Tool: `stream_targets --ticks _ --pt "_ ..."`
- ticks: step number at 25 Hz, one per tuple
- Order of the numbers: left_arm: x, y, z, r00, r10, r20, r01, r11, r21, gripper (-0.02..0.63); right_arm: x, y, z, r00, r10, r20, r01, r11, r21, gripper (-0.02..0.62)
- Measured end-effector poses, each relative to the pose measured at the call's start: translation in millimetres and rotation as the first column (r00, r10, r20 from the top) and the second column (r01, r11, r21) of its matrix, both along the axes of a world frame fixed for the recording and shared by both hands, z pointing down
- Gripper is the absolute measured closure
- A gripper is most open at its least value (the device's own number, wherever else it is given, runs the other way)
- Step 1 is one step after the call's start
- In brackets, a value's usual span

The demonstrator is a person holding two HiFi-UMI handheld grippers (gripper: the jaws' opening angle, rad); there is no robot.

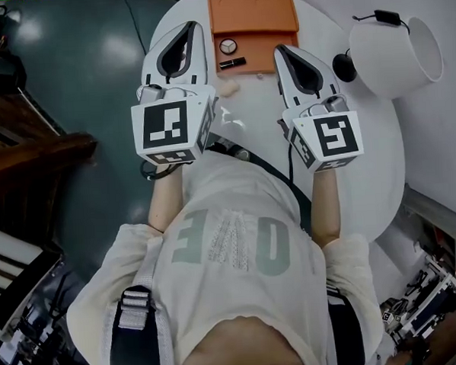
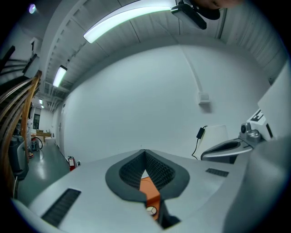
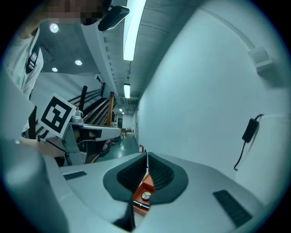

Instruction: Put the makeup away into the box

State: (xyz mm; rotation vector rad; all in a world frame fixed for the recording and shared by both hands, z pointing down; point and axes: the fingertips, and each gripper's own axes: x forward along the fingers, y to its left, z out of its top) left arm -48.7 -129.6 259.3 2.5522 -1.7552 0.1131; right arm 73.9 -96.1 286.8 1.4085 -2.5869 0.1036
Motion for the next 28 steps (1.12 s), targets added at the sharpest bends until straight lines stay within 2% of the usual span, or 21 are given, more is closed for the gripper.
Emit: stream_targets --ticks 2,4,5,8,12,15,21,28 --pt "-5 0 7 1.0 -0.009 -0.004 0.009 1.0 -0.02 0.598 -8 2 18 0.999 0.005 0.053 -0.002 0.998 -0.059 0.551" --pt "-11 0 15 1.0 -0.019 -0.008 0.018 0.999 -0.043 0.598 -20 5 45 0.997 0.0 0.078 0.01 0.992 -0.126 0.393" --pt "-14 0 20 1.0 -0.025 -0.012 0.024 0.998 -0.056 0.598 -25 7 61 0.998 0.003 0.068 0.007 0.989 -0.151 0.354" --pt "-26 1 38 0.999 -0.047 -0.019 0.045 0.994 -0.103 0.598 -45 13 122 1.0 0.0 -0.024 -0.006 0.972 -0.234 0.29" --pt "-36 7 65 0.997 -0.07 -0.021 0.065 0.983 -0.172 0.598 -69 22 202 0.989 -0.071 -0.129 0.017 0.924 -0.382 0.251" --pt "-43 11 88 0.996 -0.086 -0.023 0.079 0.971 -0.226 0.598 -81 21 241 0.975 -0.106 -0.193 0.011 0.9 -0.436 0.238" --pt "-56 21 122 0.993 -0.112 -0.027 0.099 0.948 -0.301 0.598 -87 16 277 0.951 -0.13 -0.28 -0.013 0.889 -0.457 0.238" --pt "-56 24 131 0.995 -0.098 -0.023 0.085 0.943 -0.323 0.598 -89 19 279 0.951 -0.131 -0.279 -0.014 0.885 -0.465 0.239"
